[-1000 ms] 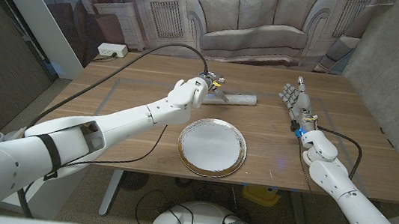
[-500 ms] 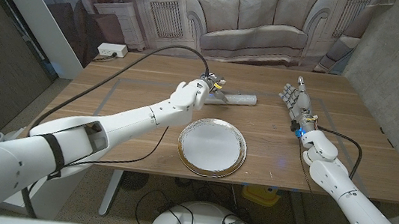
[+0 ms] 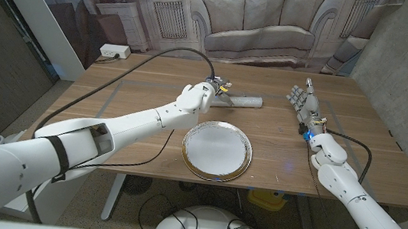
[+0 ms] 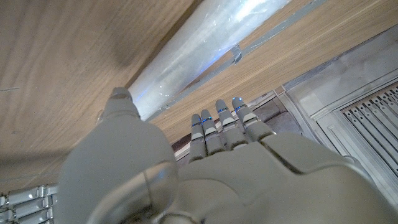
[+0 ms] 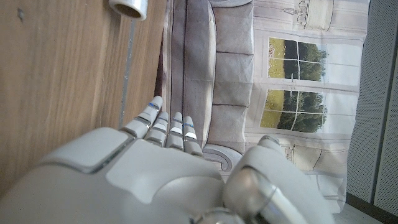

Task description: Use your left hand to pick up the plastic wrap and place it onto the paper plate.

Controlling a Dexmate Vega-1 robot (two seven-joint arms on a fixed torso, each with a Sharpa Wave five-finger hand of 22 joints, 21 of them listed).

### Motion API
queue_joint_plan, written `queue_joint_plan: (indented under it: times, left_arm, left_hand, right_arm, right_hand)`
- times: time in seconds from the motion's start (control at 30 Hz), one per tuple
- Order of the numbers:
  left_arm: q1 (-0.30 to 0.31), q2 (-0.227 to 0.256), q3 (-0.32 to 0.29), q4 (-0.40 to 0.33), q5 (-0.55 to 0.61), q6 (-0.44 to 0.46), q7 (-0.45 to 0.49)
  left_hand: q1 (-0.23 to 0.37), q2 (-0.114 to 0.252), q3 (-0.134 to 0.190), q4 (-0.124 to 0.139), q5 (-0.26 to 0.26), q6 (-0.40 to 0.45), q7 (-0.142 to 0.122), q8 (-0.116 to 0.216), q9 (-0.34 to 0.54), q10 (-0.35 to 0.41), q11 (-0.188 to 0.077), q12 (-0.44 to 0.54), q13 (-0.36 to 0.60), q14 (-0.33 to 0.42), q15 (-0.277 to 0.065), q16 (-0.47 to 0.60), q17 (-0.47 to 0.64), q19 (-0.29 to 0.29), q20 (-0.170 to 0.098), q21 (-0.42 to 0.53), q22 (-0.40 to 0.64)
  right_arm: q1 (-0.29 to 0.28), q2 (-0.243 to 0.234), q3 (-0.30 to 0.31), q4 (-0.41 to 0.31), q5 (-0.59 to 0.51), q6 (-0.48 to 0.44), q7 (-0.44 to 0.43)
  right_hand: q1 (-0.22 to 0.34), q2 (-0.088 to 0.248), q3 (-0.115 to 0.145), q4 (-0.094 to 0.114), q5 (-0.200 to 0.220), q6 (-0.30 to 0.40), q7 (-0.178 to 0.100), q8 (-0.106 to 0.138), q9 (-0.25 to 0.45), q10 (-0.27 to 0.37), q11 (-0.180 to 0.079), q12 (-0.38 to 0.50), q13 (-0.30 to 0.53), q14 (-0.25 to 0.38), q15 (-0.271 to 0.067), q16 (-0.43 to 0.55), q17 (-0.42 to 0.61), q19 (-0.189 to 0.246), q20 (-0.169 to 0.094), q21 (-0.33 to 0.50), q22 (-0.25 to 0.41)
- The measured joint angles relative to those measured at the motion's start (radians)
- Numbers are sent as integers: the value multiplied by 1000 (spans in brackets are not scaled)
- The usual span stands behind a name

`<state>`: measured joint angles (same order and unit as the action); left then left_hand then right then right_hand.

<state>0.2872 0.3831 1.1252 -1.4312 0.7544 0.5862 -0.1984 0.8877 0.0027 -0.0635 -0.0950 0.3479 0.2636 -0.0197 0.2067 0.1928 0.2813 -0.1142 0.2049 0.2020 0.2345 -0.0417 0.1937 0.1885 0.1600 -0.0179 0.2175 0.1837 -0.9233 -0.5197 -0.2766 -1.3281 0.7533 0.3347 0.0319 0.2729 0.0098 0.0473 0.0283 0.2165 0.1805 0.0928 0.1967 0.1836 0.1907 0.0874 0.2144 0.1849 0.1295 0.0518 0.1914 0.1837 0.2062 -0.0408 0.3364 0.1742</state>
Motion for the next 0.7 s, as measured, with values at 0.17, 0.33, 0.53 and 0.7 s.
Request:
queue_joint_plan:
  times: [0.17,0.33,0.53,0.7]
  left_arm:
    - [0,0,0,0,-11,0,8]
    - [-5,-17,5,31,-23,-1,17]
    - [-12,-30,12,57,-34,-5,28]
    - [-18,-41,17,79,-46,-11,37]
  left_hand:
    - [4,4,-4,4,0,0,0,0,0,0,0,0,0,0,0,0,0,0,0,0,0]
    - [4,4,-4,4,0,0,0,0,0,0,0,0,3,0,0,0,0,0,0,0,0]
    - [4,4,-4,4,0,0,0,0,0,0,0,0,5,0,0,0,0,0,0,0,0]
    - [4,4,-9,0,0,0,0,0,0,0,0,0,5,0,0,0,0,0,0,0,2]
  right_arm:
    - [0,0,1,0,0,0,0]
    - [0,0,1,0,2,-1,0]
    - [4,0,2,6,2,-2,2]
    - [7,0,2,10,3,-2,4]
  right_hand:
    - [0,0,0,0,0,0,0,0,0,0,0,0,0,0,0,0,0,0,0,-4,0]
    - [0,0,0,0,0,0,0,0,0,0,0,0,0,0,0,0,0,0,0,-4,0]
    - [0,0,0,0,0,0,0,0,0,0,0,0,0,2,-2,0,0,0,0,-4,0]
    - [0,0,0,0,0,0,0,0,0,0,0,0,0,2,-2,0,0,5,5,-4,0]
